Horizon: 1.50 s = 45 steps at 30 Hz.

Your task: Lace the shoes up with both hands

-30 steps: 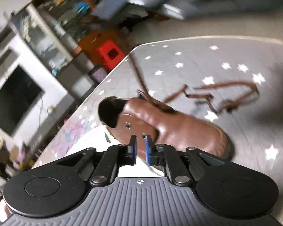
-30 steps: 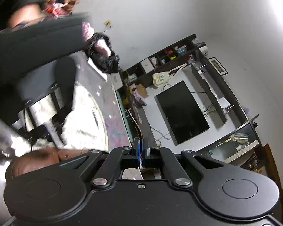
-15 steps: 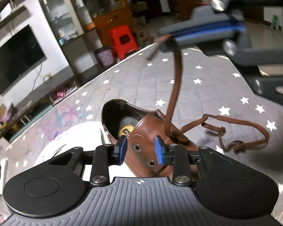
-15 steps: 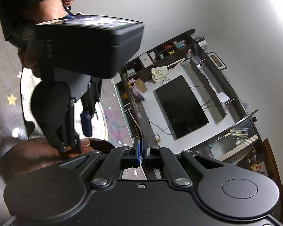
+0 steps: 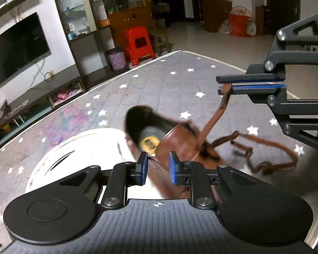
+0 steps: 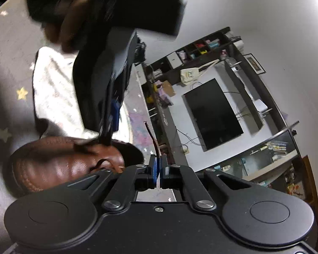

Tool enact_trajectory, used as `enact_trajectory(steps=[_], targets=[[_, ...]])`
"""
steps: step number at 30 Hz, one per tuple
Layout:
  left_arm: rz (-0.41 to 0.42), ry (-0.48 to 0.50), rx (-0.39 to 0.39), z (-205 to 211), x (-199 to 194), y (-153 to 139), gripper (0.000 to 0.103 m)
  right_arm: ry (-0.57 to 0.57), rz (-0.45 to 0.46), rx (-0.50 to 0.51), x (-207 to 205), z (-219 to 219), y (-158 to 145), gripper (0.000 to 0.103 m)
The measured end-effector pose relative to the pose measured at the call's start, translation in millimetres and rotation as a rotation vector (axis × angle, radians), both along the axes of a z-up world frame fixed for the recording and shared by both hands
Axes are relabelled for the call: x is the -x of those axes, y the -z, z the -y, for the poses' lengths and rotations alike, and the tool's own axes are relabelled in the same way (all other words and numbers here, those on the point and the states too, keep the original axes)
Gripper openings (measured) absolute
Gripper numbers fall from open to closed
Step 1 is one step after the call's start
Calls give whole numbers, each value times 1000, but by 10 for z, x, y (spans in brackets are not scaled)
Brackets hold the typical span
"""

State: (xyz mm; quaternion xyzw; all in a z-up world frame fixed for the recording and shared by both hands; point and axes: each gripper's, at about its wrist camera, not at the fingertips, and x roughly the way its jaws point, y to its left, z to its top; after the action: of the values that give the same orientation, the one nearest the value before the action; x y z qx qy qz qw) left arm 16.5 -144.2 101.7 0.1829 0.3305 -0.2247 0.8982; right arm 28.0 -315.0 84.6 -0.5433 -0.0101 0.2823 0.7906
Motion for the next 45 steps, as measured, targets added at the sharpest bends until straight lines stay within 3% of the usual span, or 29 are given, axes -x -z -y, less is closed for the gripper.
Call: enact_trajectory(steps=[10, 24, 45], targets=[[17, 9, 46, -116, 45, 72, 19, -59, 10, 137, 3, -217, 433, 1], [23, 22, 78, -194, 62, 94, 19, -160, 218, 391, 17, -370, 905, 2], [31, 24, 85, -137, 8, 211, 21, -223, 221, 444, 112, -317, 960, 2]])
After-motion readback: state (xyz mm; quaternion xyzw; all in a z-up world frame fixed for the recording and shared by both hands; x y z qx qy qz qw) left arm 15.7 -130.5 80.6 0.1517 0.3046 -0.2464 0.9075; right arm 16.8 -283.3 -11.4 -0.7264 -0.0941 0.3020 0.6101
